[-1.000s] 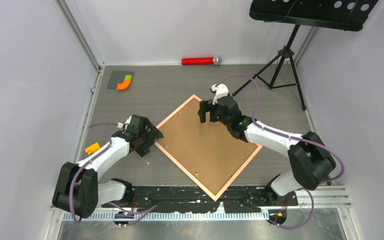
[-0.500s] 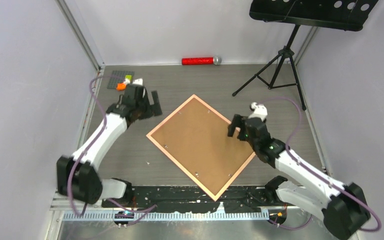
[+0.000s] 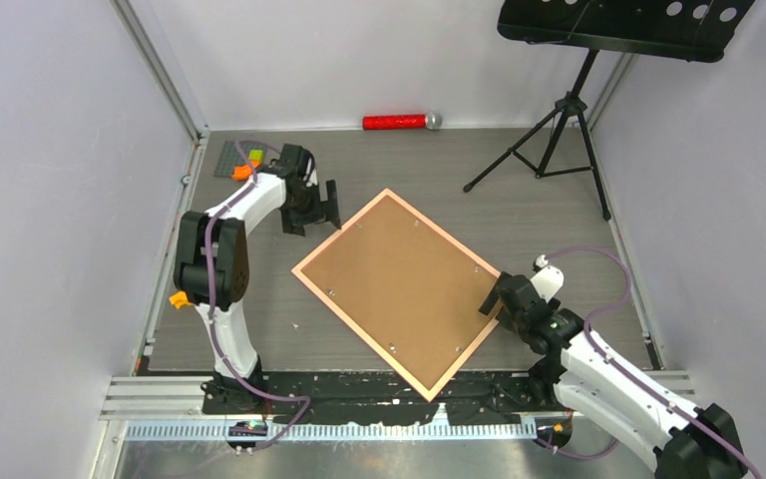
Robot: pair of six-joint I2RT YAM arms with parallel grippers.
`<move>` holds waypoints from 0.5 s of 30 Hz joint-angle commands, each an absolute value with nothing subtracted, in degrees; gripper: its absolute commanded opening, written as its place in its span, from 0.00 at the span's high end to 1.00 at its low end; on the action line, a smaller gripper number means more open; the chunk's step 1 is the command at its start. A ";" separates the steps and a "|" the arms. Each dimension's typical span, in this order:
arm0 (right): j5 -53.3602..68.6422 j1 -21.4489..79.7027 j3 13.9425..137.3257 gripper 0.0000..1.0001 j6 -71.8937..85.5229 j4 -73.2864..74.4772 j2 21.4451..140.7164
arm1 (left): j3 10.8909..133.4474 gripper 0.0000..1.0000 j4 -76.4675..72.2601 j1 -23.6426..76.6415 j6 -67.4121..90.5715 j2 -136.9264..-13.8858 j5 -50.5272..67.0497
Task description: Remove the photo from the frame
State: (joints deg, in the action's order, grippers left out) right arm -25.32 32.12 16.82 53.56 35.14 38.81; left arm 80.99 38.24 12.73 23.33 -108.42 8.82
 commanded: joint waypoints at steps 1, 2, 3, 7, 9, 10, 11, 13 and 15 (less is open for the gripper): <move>-21.71 31.87 16.98 0.04 55.60 27.33 44.72 | 84.75 0.00 43.68 12.75 22.35 -111.65 11.40; -21.62 31.76 17.56 0.04 55.05 26.32 47.15 | 84.45 0.00 43.53 12.77 22.22 -111.86 12.50; -22.02 31.69 18.21 0.04 54.52 24.93 48.23 | 83.58 0.00 42.83 12.79 22.10 -111.77 13.79; -21.96 30.67 19.42 0.04 52.46 16.07 52.44 | 80.15 0.06 41.20 12.82 22.92 -111.70 17.44; -21.22 29.95 20.86 0.04 50.77 12.41 54.51 | 77.09 0.13 39.32 12.75 23.48 -110.76 20.11; -21.08 29.33 21.46 0.04 49.95 11.48 56.23 | 75.04 0.16 37.71 12.74 24.11 -109.88 20.79; -20.96 28.90 23.12 0.04 47.95 10.08 57.30 | 73.25 0.21 36.45 12.74 24.57 -109.05 21.22; -20.10 27.19 26.17 0.04 44.65 8.15 60.46 | 69.82 0.30 34.96 12.74 25.31 -107.06 20.89; -18.97 25.54 29.59 0.04 41.55 6.06 64.72 | 66.98 0.39 34.49 12.83 25.99 -105.34 19.73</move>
